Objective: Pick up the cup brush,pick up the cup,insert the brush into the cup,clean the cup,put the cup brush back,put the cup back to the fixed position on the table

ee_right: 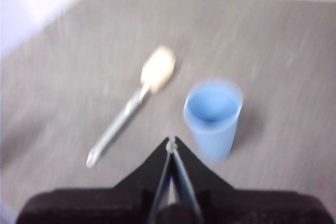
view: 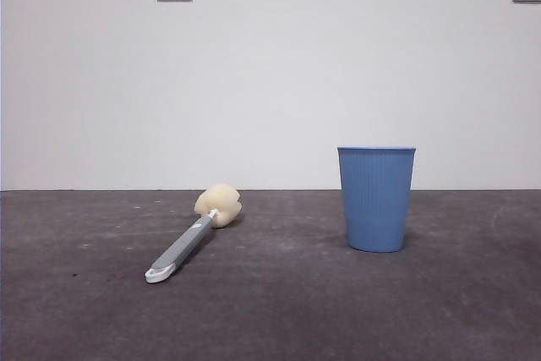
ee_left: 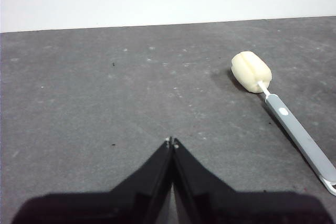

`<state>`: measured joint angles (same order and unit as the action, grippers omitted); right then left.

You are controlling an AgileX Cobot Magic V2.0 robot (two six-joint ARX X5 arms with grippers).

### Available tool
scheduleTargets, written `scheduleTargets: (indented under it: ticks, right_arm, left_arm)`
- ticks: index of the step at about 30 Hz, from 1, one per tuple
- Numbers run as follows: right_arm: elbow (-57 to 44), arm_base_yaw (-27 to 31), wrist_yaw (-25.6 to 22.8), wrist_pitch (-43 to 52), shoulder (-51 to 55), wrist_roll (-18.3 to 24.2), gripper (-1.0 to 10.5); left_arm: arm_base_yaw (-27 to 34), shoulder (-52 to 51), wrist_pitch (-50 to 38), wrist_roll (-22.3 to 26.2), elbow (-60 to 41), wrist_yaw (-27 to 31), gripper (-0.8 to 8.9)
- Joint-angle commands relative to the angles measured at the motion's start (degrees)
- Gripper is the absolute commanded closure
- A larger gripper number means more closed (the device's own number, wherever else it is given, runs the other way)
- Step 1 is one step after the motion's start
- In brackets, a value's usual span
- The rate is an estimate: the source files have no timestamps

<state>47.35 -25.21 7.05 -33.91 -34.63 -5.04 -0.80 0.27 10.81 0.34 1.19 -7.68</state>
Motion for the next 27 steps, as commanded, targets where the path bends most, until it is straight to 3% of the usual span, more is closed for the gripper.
scheduleTargets:
  ticks: [1,11,27]
  right_arm:
    - [-6.25,5.05,0.96,7.30,4.17,2.73,9.5]
    - [-31.01,17.97,1.88,27.78,20.17,2.99,9.5]
    - [-44.83,21.14,1.38,28.11,32.44,1.81,9.5]
  left_arm:
    - [0.17,-0.15,0.44,-0.55,-0.52,0.04,8.17]
    - [0.17,-0.15,0.44,-0.55,-0.52,0.04,8.17]
    - [0.17,-0.15,0.44,-0.55,-0.52,0.04,8.17]
